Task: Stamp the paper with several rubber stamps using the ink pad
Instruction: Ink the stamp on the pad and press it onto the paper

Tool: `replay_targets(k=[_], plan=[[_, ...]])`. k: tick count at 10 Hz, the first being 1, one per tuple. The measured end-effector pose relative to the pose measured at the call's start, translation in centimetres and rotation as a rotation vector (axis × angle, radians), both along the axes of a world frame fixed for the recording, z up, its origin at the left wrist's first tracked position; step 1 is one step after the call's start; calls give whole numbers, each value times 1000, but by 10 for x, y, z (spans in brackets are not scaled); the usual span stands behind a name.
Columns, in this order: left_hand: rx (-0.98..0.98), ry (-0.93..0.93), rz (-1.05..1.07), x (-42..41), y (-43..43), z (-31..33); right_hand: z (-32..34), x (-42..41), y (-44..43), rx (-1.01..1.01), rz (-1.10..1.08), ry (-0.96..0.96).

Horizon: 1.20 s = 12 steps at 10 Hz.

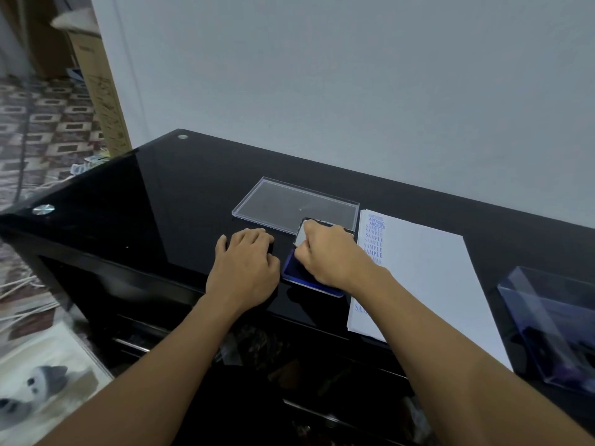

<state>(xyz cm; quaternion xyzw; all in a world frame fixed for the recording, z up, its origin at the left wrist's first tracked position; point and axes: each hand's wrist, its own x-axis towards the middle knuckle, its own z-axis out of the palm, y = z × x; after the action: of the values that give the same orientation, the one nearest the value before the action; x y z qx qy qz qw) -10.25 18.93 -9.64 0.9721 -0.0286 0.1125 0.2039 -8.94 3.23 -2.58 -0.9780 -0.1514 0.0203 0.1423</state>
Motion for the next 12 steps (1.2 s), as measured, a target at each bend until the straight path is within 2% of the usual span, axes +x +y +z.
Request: replay_targets(k=[4,6,10,12], plan=[[0,7,4,0,-2,0,3,-3,1,30,-8,2],[-2,8,8,1,-2,0,2,-4,1,-33,43,-38],[-4,15,7,0,-2,1,-5,-1,0,-34,13,-80],[-3,12,8,-1,-2,2,-8,2,3,64,-59,-29]])
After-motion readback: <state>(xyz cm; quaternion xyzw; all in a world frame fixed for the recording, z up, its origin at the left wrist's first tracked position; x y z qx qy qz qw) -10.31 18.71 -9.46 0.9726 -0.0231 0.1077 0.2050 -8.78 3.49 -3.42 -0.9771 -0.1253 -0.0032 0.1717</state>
